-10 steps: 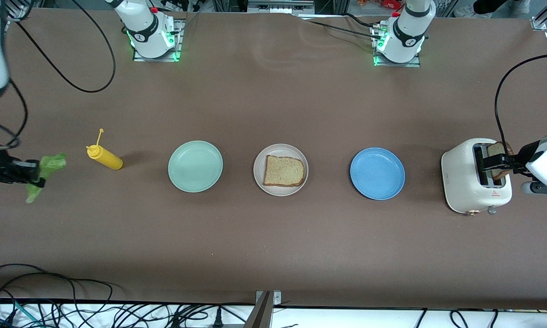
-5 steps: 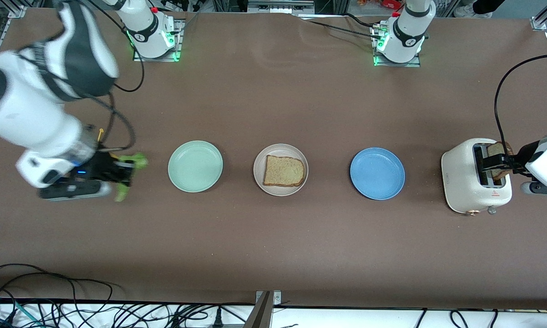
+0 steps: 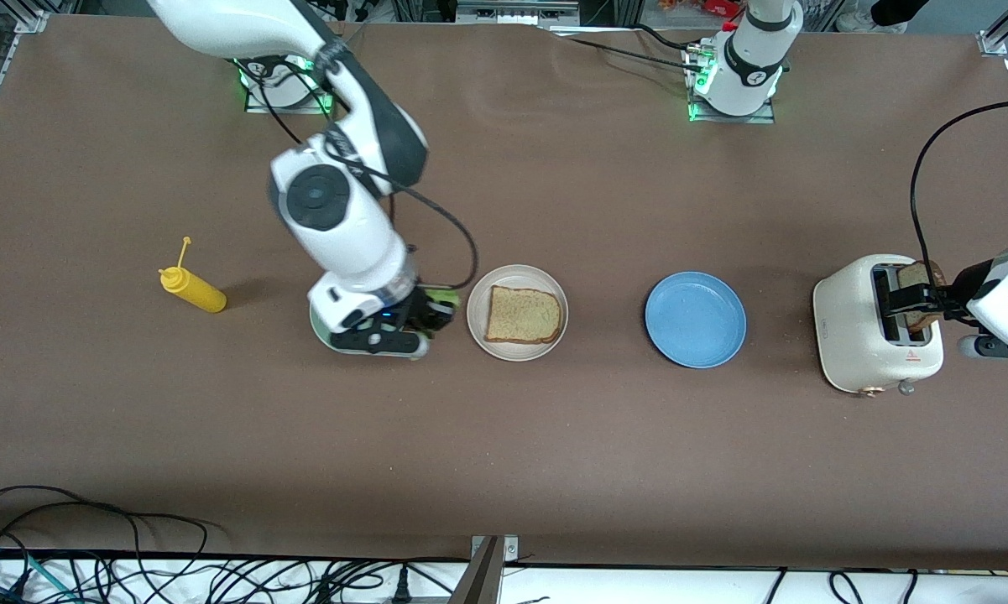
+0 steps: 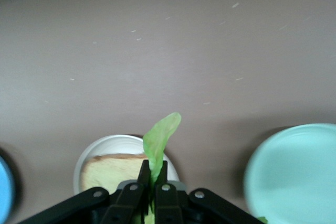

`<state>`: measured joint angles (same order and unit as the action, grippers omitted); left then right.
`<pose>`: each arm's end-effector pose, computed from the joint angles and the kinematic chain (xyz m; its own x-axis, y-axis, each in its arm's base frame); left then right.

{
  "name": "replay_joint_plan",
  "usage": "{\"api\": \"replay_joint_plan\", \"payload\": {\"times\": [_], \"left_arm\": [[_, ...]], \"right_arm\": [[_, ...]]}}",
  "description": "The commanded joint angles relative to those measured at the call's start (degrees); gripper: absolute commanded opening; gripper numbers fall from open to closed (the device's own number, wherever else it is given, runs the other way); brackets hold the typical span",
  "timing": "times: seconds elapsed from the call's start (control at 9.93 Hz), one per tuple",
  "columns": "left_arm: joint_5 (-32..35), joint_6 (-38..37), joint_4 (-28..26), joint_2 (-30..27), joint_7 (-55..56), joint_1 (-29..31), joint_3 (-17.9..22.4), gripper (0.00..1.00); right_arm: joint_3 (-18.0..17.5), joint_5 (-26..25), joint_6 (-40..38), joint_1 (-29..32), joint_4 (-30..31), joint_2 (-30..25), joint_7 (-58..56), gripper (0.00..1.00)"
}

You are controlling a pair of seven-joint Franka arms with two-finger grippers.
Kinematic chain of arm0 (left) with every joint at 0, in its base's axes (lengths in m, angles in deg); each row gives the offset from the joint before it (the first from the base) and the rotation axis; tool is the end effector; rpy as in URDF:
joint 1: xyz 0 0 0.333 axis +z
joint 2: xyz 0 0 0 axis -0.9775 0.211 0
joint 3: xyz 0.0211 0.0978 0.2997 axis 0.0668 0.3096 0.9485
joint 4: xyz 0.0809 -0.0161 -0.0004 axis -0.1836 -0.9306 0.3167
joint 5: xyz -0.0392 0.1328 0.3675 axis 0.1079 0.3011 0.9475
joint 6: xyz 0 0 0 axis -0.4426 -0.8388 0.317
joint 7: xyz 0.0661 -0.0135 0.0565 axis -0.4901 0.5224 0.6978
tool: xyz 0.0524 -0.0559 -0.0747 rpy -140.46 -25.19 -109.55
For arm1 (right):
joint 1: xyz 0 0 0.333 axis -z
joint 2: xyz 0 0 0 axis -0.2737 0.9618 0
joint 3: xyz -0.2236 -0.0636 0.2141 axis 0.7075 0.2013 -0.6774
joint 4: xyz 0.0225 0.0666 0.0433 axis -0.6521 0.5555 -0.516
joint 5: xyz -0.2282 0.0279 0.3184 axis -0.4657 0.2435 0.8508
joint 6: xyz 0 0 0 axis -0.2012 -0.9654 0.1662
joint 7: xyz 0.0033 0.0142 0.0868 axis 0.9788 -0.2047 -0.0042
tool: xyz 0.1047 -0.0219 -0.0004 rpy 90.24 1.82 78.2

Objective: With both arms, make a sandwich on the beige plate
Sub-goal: 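Carry the lettuce over the bread on the beige plate and lower it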

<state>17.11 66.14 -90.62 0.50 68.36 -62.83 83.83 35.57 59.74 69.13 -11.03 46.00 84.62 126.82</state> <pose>0.6335 0.1170 0.4232 0.9948 -0.0343 -0.0962 -0.0318 -0.9991 0.0280 0.6256 0.4179 0.3739 0.9723 -0.1991 0.1223 -0.1667 -0.9579 -0.2335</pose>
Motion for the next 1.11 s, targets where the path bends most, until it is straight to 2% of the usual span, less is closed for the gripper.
{"api": "replay_joint_plan", "payload": {"times": [0.0,0.1,0.6,0.7,1.01], "left_arm": [[1.76,-0.90,0.65,-0.07,-0.41,0.04,-0.17,1.00],[1.76,-0.90,0.65,-0.07,-0.33,0.04,-0.17,1.00],[1.76,-0.90,0.56,0.02,-0.41,0.04,-0.17,1.00],[1.76,-0.90,0.56,-0.07,-0.41,0.04,-0.17,1.00],[1.76,-0.90,0.56,0.02,-0.33,0.04,-0.17,1.00]], "right_arm": [[-0.69,6.27,6.98,-2.53,-3.13,5.26,8.66,0.00],[-0.79,8.66,9.45,-3.40,-3.13,6.24,10.52,0.00],[-0.88,20.87,12.11,-3.32,-2.69,11.16,17.83,0.00],[-0.79,22.03,12.20,-3.32,-2.78,11.86,17.84,0.00],[-0.53,21.43,12.20,-3.15,-2.69,12.74,17.75,0.00]]}}
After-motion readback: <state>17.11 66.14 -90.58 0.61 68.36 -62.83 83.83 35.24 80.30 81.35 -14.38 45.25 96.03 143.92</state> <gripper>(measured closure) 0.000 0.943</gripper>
